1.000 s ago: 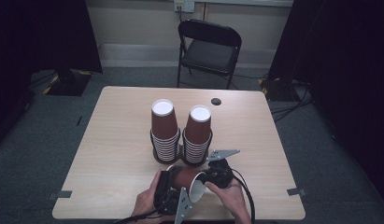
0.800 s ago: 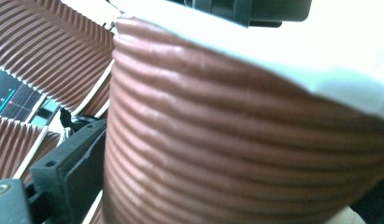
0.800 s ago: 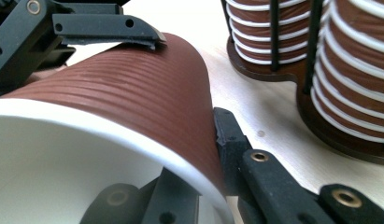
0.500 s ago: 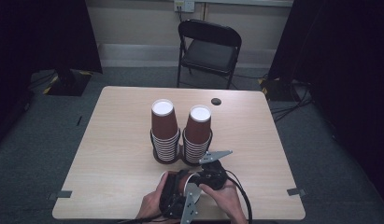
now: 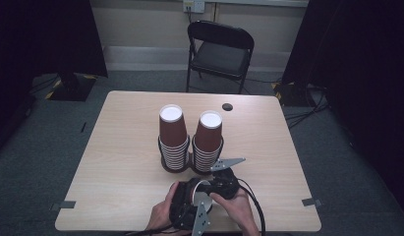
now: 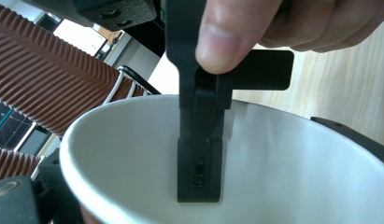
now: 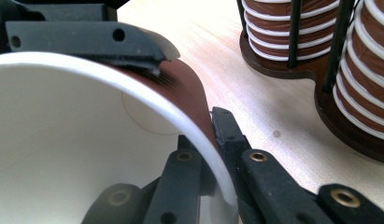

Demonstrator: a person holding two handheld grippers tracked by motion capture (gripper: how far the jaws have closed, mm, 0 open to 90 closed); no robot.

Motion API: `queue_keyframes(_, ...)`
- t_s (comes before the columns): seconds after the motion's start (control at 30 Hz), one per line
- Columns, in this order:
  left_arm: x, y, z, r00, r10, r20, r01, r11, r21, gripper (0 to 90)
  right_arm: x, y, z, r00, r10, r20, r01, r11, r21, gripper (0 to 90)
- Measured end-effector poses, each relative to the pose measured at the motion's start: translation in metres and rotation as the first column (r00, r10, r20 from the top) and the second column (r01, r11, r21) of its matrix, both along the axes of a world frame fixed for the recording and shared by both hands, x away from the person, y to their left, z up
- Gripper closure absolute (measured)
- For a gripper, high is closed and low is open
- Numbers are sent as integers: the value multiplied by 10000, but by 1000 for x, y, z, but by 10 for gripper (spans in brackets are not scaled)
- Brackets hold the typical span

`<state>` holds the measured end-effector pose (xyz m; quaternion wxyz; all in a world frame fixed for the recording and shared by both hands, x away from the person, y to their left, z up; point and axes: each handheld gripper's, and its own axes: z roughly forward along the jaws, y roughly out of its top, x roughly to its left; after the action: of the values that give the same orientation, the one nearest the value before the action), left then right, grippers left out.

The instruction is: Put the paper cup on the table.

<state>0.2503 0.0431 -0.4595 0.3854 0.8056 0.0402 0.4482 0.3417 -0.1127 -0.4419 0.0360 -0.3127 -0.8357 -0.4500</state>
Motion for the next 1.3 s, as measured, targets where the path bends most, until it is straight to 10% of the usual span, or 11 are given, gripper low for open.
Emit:
queue_keyframes(0.93,19,27,2,9928,750,-933,-905,9804,-1751,86,-4,-13,1,9827,-1478,1120,1279,9776,1674,587)
queue_keyframes(1.3,28,46,0,9746,1054,-1976,-1605,9441,-2878,85,-8,-19,-3,9678,-1980,1551,1491,9483,2803,520)
